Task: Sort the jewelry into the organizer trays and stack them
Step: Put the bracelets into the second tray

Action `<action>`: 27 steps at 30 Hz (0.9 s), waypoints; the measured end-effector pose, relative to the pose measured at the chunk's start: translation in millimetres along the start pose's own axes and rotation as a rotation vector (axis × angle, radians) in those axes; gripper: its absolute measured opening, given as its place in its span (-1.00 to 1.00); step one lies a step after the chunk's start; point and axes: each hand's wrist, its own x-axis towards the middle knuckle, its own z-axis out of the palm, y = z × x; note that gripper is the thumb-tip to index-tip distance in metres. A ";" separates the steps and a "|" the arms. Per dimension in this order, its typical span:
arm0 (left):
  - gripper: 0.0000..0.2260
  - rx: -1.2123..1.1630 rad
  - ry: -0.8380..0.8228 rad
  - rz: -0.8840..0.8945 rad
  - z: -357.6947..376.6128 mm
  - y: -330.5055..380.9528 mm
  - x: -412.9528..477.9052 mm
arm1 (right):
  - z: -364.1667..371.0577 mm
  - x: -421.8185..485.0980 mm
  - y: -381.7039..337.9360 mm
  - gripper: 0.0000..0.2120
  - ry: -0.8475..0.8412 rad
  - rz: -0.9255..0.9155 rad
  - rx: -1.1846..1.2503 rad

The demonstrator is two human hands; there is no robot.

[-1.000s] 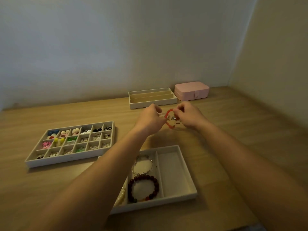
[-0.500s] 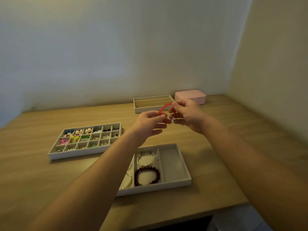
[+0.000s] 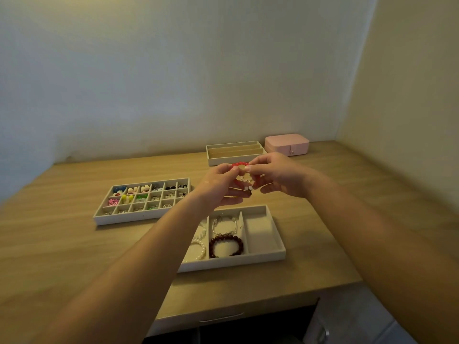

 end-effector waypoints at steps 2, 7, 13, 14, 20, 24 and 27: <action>-0.82 -0.025 -0.004 -0.018 0.7 0.8 -2.7 | 0.9 -1.6 -0.7 -0.82 0.004 -0.007 -0.011; -0.81 -0.087 -0.076 -0.109 0.5 -0.3 -12.3 | 1.6 -6.0 8.5 -0.88 0.021 0.014 -0.044; -0.78 -0.031 -0.161 -0.184 4.8 -17.4 -19.1 | -1.7 -15.0 28.7 -0.87 -0.032 0.082 -0.118; -0.79 -0.033 -0.175 -0.201 6.7 -19.3 -19.6 | -2.3 -16.4 30.9 -0.87 -0.036 0.090 -0.117; -0.72 0.019 -0.199 -0.266 18.7 -27.8 -21.8 | -3.9 -25.1 43.6 -0.89 -0.075 0.142 -0.120; -0.69 0.079 -0.217 -0.280 18.1 -29.4 -22.4 | -3.4 -25.2 49.7 -0.85 -0.087 0.154 -0.173; -0.73 0.126 -0.216 -0.268 17.2 -32.0 -21.8 | -3.4 -26.7 50.7 -0.86 -0.093 0.138 -0.163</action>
